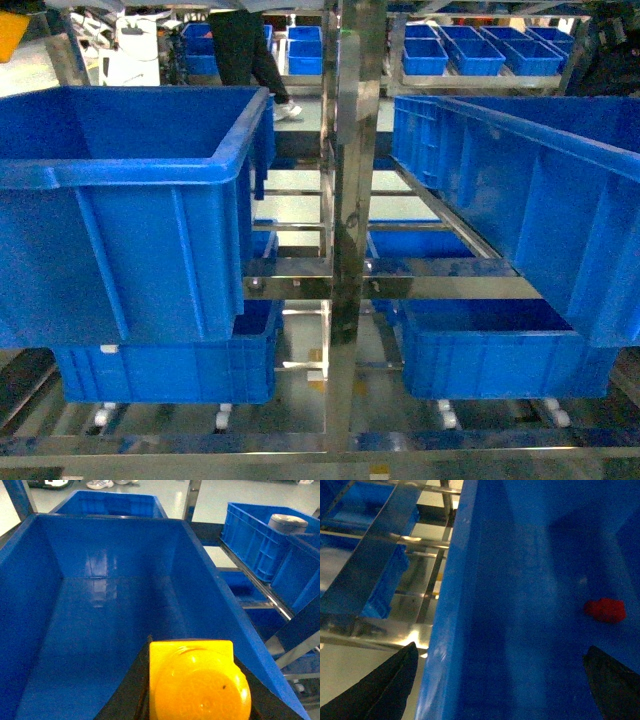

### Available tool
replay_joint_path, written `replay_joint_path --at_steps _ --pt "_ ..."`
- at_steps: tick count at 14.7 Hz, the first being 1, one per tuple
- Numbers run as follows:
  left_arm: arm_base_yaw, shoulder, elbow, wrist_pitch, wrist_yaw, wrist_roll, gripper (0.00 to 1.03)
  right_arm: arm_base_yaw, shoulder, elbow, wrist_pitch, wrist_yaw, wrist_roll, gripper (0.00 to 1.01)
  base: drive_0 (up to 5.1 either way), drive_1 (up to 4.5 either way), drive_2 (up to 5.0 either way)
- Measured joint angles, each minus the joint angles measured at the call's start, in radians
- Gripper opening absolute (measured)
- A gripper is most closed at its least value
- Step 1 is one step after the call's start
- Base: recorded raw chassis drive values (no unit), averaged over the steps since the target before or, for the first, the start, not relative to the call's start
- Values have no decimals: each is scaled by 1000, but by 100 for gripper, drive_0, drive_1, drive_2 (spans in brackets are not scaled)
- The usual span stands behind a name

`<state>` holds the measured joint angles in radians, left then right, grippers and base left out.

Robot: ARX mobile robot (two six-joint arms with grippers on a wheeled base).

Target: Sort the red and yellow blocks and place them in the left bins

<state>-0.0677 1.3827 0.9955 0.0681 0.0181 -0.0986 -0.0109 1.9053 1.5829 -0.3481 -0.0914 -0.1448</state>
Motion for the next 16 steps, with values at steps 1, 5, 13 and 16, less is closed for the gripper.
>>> replay_joint_path --at_steps 1,5,13,16 --pt "0 0 0 1 0 0 27 12 -50 -50 -17 -6 26 98 0 0 0" --pt "0 0 0 0 0 0 27 45 -266 -214 27 4 78 98 0 0 0" --pt "0 0 0 1 0 0 27 44 -685 -490 43 144 90 98 0 0 0" --pt "0 0 0 1 0 0 27 126 -814 -538 13 175 82 98 0 0 0"
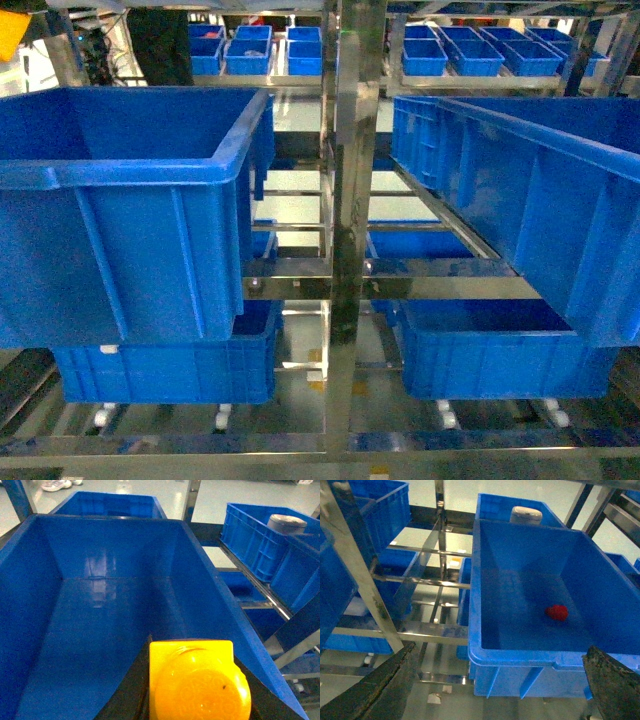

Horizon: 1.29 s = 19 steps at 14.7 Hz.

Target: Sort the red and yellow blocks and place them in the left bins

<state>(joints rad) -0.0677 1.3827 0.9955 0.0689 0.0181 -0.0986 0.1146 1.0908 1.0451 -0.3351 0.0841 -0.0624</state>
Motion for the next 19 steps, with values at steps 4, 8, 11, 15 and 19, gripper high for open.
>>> replay_joint_path --at_steps 4,8,11,15,19 --pt "-2 0 0 0 0 0 27 9 -47 -22 -11 74 -15 98 0 0 0" --pt "0 0 0 0 0 0 27 -109 -71 -19 -106 58 -33 98 0 0 0" --pt "0 0 0 0 0 0 27 -28 -98 -16 -98 75 -34 98 0 0 0" --pt "0 0 0 0 0 0 27 10 -127 -71 43 109 4 98 0 0 0" --pt "0 0 0 0 0 0 27 8 -163 -110 198 118 40 98 0 0 0"
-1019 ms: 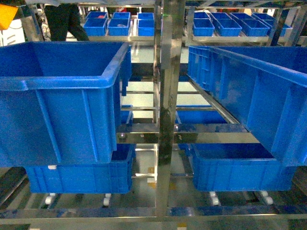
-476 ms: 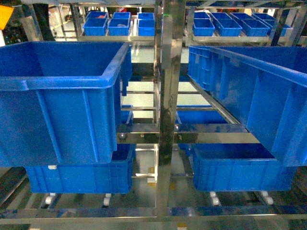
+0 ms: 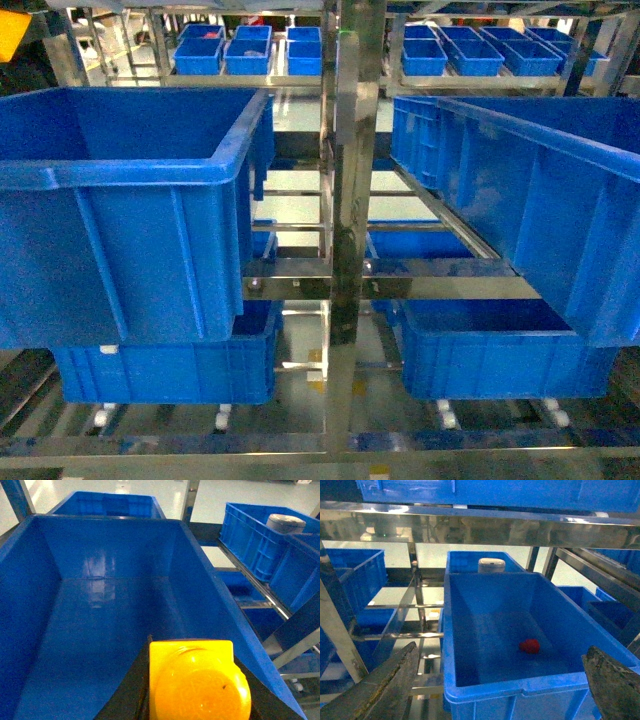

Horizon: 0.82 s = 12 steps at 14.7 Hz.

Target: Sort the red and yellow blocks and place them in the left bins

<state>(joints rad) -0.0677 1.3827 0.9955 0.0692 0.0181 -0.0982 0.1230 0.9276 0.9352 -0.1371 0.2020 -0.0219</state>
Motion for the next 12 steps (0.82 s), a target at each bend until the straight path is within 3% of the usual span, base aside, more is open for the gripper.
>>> replay_joint_path --at_steps 12 --pt "0 0 0 0 0 0 26 9 22 -9 -29 8 7 98 0 0 0"
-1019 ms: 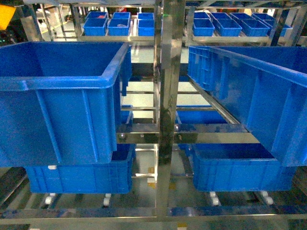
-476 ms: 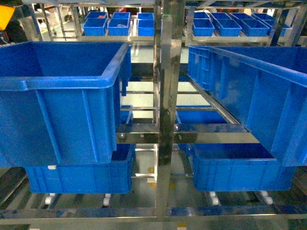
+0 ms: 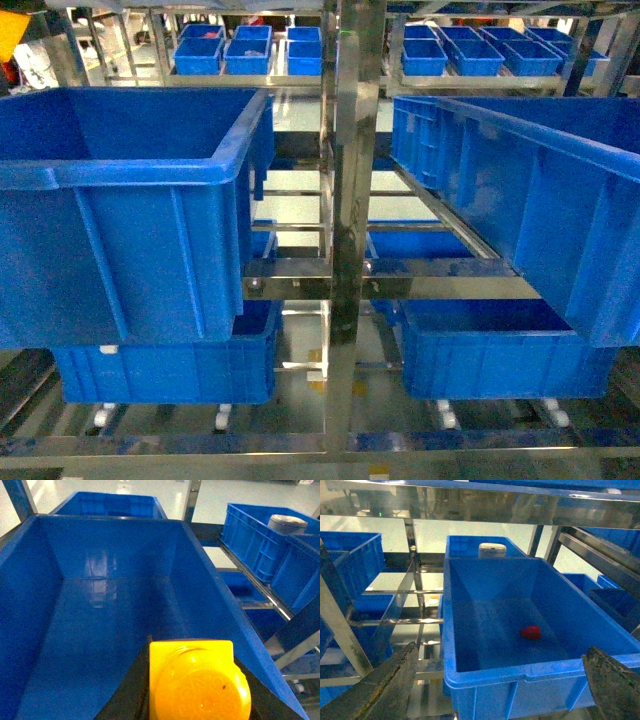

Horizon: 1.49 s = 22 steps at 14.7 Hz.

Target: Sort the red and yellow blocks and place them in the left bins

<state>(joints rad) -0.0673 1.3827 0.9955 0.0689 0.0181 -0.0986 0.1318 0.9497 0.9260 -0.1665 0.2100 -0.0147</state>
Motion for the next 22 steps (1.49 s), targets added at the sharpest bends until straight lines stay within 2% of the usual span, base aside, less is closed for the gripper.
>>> replay_joint_path --at_steps 6,8,12,14,17,19,22 --pt "5 0 2 25 -4 0 26 0 0 0 0 0 0 98 0 0 0" --pt "14 33 61 16 -16 2 26 0 0 0 0 0 0 98 0 0 0" --pt "40 257 232 15 35 78 26 0 0 0 0 0 0 98 0 0 0" --pt "62 320 265 -20 57 109 26 0 0 0 0 0 0 98 0 0 0" --pt "88 373 288 -47 64 183 26 0 0 0 0 0 0 98 0 0 0" --pt "97 417 325 -65 63 205 26 0 0 0 0 0 0 98 0 0 0" --pt "81 485 420 -100 66 232 26 0 0 0 0 0 0 98 0 0 0"
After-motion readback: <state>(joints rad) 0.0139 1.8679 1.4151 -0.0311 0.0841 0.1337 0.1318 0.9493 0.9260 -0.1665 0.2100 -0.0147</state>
